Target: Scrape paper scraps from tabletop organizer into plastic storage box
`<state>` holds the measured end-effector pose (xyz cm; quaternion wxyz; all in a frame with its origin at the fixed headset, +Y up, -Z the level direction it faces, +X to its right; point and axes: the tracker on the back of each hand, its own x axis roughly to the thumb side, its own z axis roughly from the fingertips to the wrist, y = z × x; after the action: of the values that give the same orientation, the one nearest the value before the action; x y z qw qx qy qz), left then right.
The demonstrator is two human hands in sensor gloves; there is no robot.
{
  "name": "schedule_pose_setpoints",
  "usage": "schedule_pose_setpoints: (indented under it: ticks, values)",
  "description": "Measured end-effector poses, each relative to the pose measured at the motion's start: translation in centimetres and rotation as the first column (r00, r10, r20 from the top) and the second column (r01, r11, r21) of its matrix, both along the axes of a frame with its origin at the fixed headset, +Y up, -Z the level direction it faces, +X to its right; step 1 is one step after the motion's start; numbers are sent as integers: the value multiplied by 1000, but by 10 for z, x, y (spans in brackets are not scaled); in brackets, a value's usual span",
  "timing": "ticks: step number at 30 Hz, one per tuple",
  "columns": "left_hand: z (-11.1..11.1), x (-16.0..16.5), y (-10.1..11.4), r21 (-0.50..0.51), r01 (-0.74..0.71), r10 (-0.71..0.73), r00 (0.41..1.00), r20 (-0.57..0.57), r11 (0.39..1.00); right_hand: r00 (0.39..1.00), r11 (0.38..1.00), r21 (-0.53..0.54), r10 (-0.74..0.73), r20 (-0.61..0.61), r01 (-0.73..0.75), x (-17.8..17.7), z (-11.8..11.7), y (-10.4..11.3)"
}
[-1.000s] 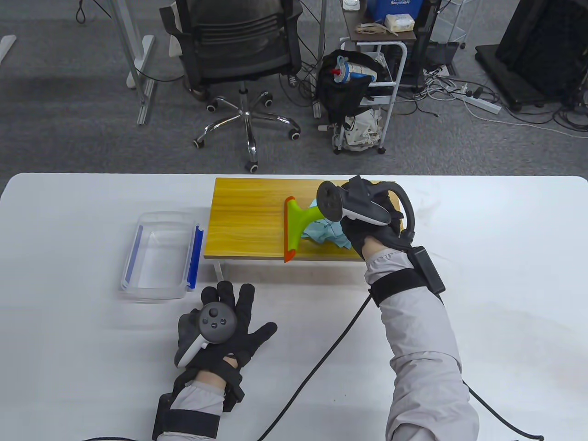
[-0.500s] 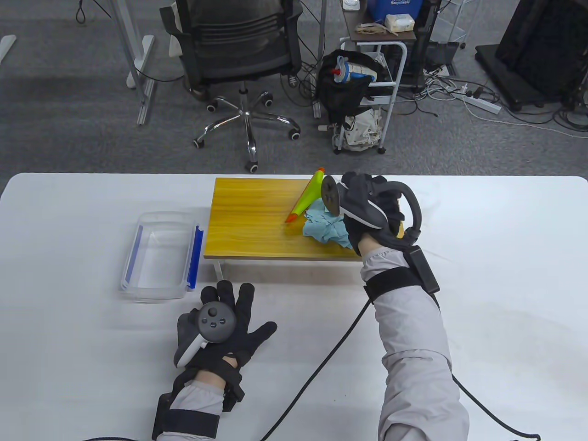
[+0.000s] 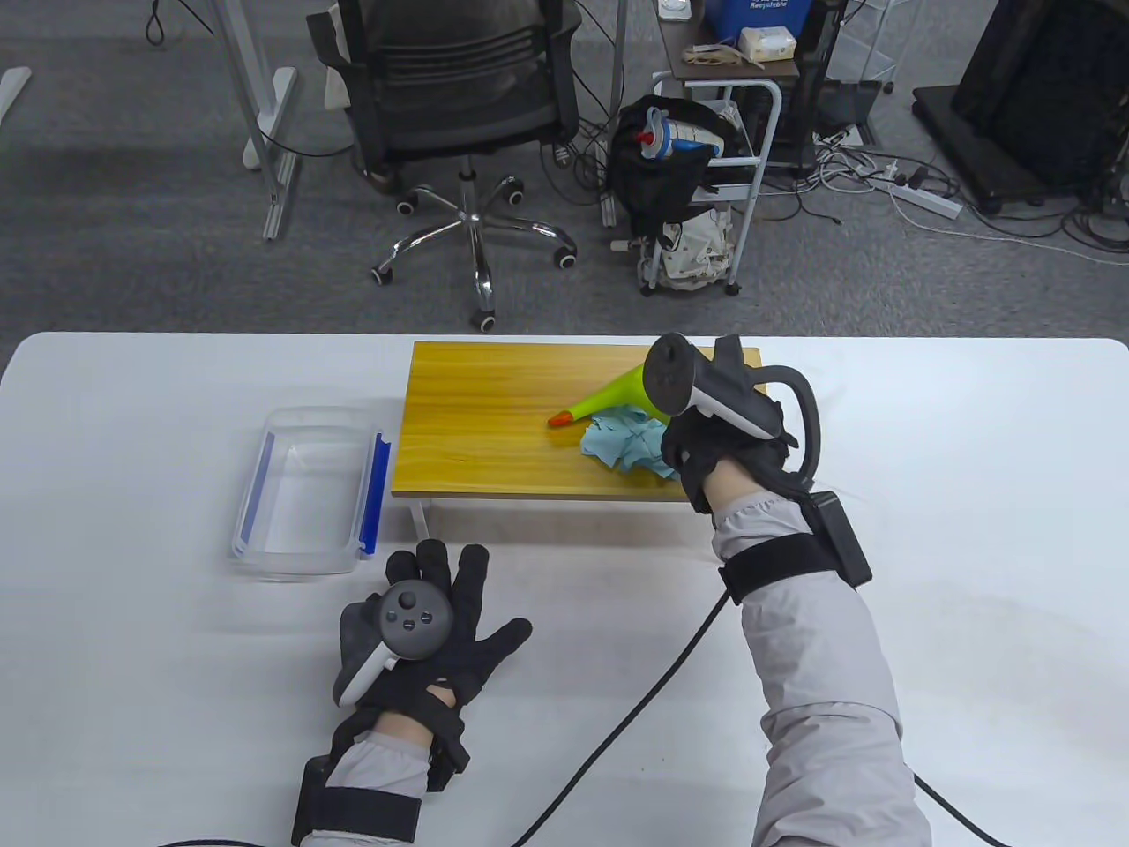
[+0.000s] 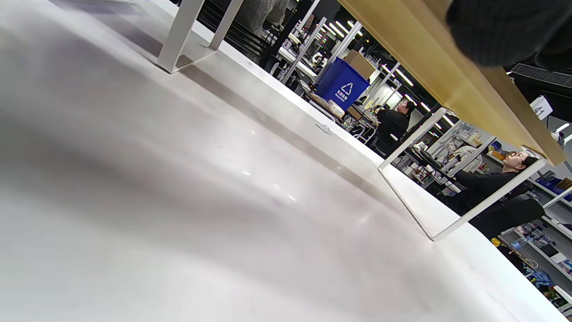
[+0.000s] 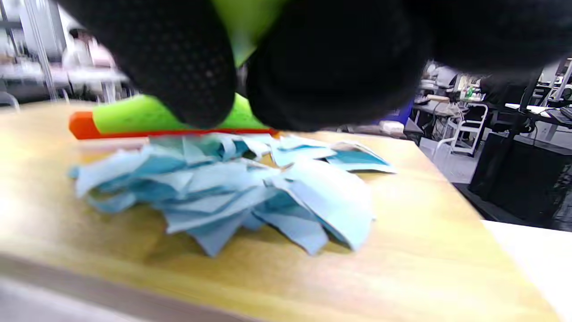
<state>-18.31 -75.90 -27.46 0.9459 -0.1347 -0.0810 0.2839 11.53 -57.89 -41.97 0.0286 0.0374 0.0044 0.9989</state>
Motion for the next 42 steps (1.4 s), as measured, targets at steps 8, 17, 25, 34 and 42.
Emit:
schedule_pose_setpoints:
  ticks: [8,17,25,34,42]
  values:
    - [1,0,0,-11,-5,5,1000,-3,1000,920,893,326,-369,132,311,73,45,-13]
    - [1,-2,0,-2,-2,2,1000,-24,1000,820,803,503,-500,278,320,159,100,-54]
    - [2,-11,1,51,0,5,995,-96,999,825,835,522,-414,384,177,185,133,-109]
    - [5,-26,1,97,11,9,980,-197,995,843,854,510,-345,413,99,185,147,-151]
    - [5,-41,-3,128,-20,56,957,-284,992,823,845,504,-409,394,178,189,151,-161]
